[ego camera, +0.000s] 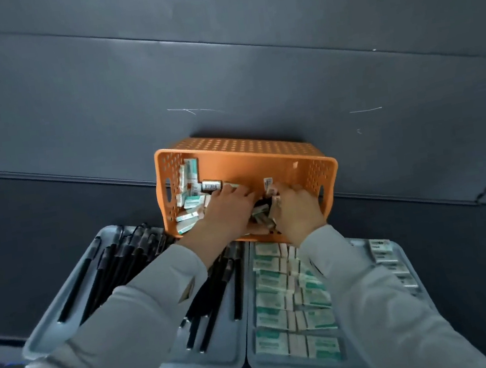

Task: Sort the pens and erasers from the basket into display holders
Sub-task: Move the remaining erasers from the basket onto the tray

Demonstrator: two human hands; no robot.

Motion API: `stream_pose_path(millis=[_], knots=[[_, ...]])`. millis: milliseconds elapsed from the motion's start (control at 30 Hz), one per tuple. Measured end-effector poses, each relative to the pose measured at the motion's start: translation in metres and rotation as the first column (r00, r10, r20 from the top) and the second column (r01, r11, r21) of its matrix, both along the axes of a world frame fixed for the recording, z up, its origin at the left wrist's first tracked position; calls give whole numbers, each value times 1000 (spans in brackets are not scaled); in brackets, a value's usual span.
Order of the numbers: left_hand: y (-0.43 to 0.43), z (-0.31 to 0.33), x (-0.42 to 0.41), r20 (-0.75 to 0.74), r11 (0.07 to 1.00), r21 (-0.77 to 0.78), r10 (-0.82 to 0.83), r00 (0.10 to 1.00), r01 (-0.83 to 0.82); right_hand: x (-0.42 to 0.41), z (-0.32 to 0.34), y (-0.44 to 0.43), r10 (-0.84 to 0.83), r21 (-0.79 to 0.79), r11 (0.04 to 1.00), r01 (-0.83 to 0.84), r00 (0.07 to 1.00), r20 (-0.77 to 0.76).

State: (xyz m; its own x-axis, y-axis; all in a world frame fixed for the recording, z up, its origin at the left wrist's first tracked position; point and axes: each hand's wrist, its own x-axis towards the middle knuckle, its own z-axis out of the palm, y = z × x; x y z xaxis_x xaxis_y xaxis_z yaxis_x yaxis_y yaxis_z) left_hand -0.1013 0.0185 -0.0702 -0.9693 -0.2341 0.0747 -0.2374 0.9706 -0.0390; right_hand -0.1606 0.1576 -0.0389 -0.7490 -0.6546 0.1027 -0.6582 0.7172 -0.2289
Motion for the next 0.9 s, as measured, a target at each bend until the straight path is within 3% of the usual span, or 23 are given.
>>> stream_pose_path(millis=[67, 167, 333, 400, 567, 733, 900], knots=[[4, -1, -2, -45, 1000, 4, -28, 999, 29, -3, -1, 1, -39, 120, 992, 45, 998, -54], [11, -5, -12, -84, 993, 38, -107, 991, 110, -2, -4, -9, -57, 279, 959, 47, 998, 27], [11, -12, -18, -121, 989, 99, -95, 988, 107, -12, -4, -13, -115, -2, 993, 119, 964, 240], [11, -12, -20, -127, 993, 83, -73, 989, 84, -13, -6, -7, -103, 11, 995, 103, 971, 215], [13, -6, -26, -81, 996, 23, -87, 993, 89, -5, -13, 0, -90, 265, 963, 47, 984, 152], [8, -1, -28, -50, 990, 79, -117, 992, 121, -6, -8, -7, -60, 339, 940, 28, 995, 86], [10, 6, -26, -28, 989, 83, -118, 993, 120, -5, -10, -4, -53, 308, 951, 34, 997, 53]])
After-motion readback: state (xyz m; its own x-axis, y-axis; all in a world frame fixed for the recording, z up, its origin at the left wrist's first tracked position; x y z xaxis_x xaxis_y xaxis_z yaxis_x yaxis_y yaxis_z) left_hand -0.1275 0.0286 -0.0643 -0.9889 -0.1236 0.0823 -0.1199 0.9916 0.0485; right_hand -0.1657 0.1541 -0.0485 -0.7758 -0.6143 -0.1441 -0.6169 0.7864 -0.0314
